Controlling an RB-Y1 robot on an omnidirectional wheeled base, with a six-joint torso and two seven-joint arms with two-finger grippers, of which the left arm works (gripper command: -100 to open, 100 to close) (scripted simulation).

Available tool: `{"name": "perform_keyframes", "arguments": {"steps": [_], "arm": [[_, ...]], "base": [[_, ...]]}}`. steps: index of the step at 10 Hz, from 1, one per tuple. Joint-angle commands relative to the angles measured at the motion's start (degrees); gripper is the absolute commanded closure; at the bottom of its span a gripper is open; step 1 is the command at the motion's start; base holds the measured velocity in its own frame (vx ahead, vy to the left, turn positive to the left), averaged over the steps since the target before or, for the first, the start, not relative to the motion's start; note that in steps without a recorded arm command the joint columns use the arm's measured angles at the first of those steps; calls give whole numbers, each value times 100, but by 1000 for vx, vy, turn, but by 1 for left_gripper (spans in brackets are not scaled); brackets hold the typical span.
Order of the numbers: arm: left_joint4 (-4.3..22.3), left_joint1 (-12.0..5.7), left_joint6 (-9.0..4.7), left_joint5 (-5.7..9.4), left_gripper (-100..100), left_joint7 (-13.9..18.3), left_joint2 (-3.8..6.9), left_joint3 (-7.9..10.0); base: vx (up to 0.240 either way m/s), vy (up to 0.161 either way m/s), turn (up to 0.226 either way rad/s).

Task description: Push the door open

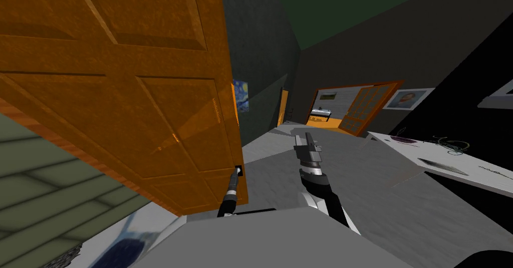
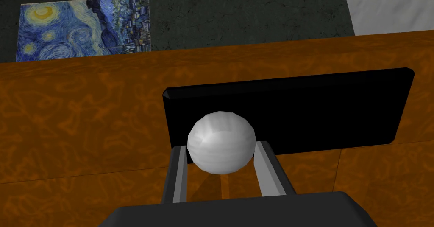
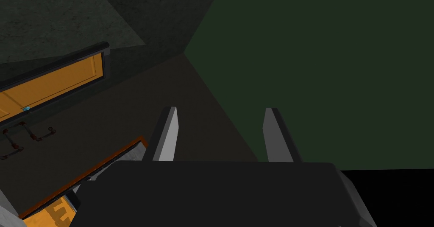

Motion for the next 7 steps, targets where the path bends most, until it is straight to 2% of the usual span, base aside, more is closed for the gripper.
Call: {"name": "perform_keyframes", "arguments": {"steps": [1, 2, 3, 4, 7], "arm": [[7, -23, -47, 60, 100, -7, -99, 134], [11, -30, -54, 86, 100, -16, -184, 192], [15, -3, -46, 69, 100, -17, -124, 158], [3, -17, -71, 138, 100, -52, -2, 281], [2, -28, -95, 245, 100, -112, 89, 462]], "base": [[182, -95, 90], [149, -93, 88], [68, -35, 39], [130, -47, 44], [215, -86, 66]]}}
